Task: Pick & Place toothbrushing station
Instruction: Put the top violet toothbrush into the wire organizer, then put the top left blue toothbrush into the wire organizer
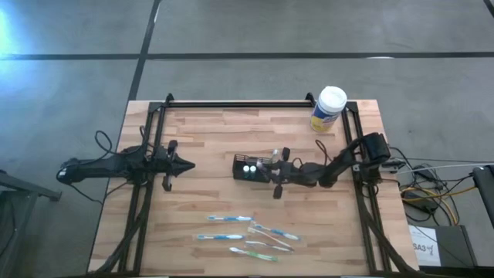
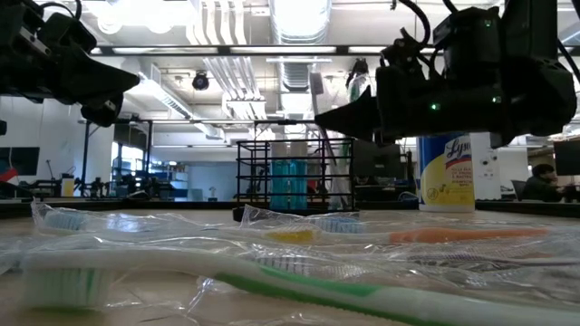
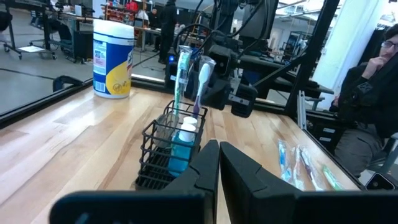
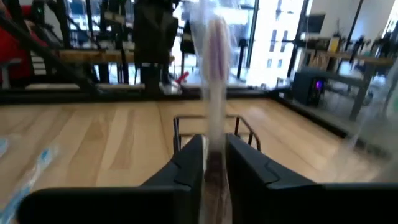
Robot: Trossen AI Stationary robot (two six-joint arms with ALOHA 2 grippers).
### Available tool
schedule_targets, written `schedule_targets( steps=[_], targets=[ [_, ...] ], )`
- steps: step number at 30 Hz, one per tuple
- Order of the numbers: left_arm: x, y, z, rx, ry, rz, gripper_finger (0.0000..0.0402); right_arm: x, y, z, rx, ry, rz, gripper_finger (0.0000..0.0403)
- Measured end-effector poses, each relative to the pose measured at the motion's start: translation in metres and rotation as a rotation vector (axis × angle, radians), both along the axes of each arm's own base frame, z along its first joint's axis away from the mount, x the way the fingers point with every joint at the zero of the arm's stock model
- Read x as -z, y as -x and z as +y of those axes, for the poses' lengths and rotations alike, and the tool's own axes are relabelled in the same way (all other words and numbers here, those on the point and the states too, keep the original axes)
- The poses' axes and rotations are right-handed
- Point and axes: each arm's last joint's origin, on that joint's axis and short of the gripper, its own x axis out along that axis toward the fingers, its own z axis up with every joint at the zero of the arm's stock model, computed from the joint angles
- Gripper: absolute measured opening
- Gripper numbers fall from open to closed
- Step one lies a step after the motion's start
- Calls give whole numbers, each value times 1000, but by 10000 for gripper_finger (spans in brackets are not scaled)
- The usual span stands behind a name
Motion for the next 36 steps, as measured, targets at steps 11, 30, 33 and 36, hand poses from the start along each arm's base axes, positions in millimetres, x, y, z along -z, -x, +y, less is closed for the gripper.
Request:
schedule_targets(
  steps=[11, 30, 33, 36],
  targets=[
    [-3, -1, 0, 6, -48, -33, 19, -16, 12, -1, 0, 17, -30, 166],
    [-11, -10, -1, 31, 78, 2, 3, -80, 33, 2, -169, 31, -184, 160],
    [-15, -16, -3, 60, 158, 60, 3, -78, 32, 3, -197, 38, -174, 156],
    [-19, -26, -9, 90, 245, 147, 4, -78, 32, 3, -197, 48, -169, 152]
  ],
)
